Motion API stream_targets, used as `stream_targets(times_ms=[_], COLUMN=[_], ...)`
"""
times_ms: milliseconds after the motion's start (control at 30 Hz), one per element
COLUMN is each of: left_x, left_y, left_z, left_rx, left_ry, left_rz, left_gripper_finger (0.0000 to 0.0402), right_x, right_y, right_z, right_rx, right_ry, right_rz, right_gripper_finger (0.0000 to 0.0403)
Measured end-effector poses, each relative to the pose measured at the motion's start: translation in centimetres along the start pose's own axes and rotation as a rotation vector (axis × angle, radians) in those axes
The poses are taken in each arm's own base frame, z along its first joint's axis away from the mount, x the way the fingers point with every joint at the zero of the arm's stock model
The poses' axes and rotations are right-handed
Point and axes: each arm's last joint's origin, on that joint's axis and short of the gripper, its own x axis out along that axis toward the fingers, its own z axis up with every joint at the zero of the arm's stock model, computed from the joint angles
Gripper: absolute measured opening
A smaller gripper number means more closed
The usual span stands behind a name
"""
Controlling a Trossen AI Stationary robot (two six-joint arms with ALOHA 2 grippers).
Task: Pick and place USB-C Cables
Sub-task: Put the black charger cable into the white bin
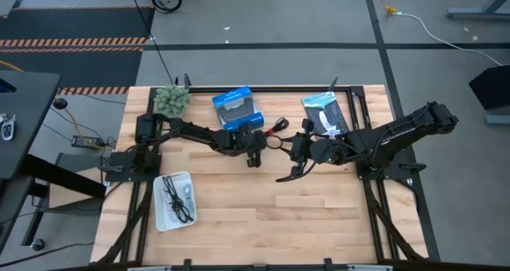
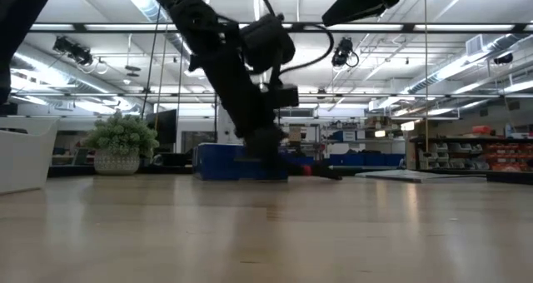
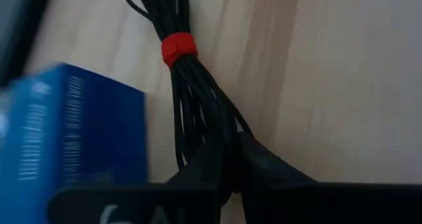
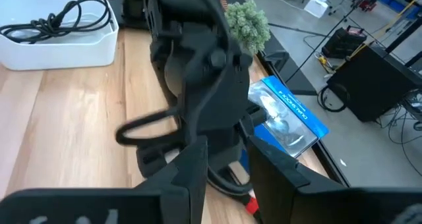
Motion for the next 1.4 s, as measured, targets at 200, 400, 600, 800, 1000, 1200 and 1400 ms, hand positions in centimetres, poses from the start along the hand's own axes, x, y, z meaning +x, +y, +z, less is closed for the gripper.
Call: stream_targets(times_ms=[200, 400, 600, 800, 1000, 1200, 1400], left_x=[-5.2, -12.5, -18.7, -24.4, -29.6, -33.8, -36.0], left_y=[0.7, 2.4, 3.7, 2.9, 0.9, -0.7, -1.8], left_z=[2.2, 2.9, 1.5, -0.4, -3.6, -6.2, -8.5], left_rx=[0.164, 0.273, 0.295, 0.387, 0.554, 0.650, 0.821], left_ry=[-0.011, 0.080, 0.197, 0.244, 0.338, 0.331, 0.317], left_rz=[0.019, -0.055, -0.148, -0.396, -0.659, -0.720, -0.746], left_gripper_finger=[0.0027, 0.0031, 0.0032, 0.0034, 0.0035, 0.0035, 0.0036], right_x=[0.0, -0.3, -1.1, -1.3, -1.3, -1.3, -1.4], right_y=[0.0, -0.1, -0.2, -0.4, -0.4, -0.4, -0.3], right_z=[0.1, 0.2, 0.6, 0.6, 0.7, 1.0, 1.9], right_rx=[-0.014, -0.036, -0.046, -0.040, -0.044, -0.056, -0.053], right_ry=[-0.009, -0.019, -0.044, -0.051, -0.054, -0.083, -0.162], right_rz=[-0.001, -0.033, -0.071, -0.070, -0.069, -0.069, -0.018], right_gripper_finger=[0.0114, 0.0114, 0.0114, 0.0114, 0.0114, 0.0114, 0.0114])
